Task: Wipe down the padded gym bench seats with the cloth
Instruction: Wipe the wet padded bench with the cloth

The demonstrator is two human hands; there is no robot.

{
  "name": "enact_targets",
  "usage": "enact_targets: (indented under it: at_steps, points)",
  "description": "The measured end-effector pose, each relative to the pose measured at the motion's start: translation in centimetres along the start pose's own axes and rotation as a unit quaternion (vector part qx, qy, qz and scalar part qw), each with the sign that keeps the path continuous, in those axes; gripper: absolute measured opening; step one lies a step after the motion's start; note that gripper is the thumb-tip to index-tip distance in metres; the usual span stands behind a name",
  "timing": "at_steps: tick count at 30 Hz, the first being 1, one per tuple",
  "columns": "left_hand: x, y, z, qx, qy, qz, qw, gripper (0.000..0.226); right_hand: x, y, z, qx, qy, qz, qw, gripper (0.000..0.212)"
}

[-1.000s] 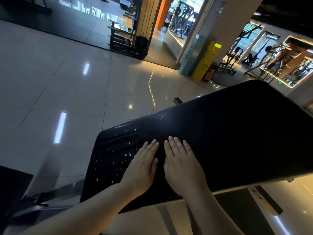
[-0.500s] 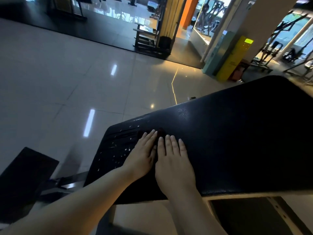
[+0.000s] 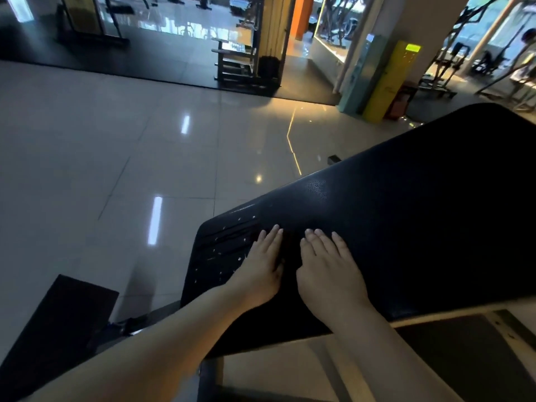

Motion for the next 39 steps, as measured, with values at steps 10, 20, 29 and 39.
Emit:
enact_targets:
  at_steps: [10, 20, 29, 39]
  points:
    - [0.9, -3.7, 4.7, -0.116, 0.125, 0.06, 0.983, 0.063, -3.1, 1.3, 2.8, -0.055, -0.02, -0.046, 0.997, 0.066]
    - [1.8, 1.4, 2.5, -0.101, 0.072, 0.067, 0.99, 0.063, -2.7, 1.5, 3.2, -0.07, -0.066, -0.043, 0.994, 0.058]
    - [2.7, 2.3, 5.5, -0.151, 0.112, 0.055, 0.981, 0.064, -3.0, 1.7, 3.0, -0.078, -0.083, -0.037, 0.993, 0.06]
    - [1.6, -0.1, 5.4, -0.165, 0.082, 0.064, 0.981, 0.067, -3.1, 1.4, 3.0, -0.08, -0.074, -0.058, 0.992, 0.06]
Point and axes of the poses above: each hand's wrist, its own y-axis towards the middle knuckle, its own x-axis out of the back of the hand, z = x × y, the point moved 4 cm from there along y, towards the middle knuckle, and after that the axes turned 1 degree about -x, right-handed, at the moved point
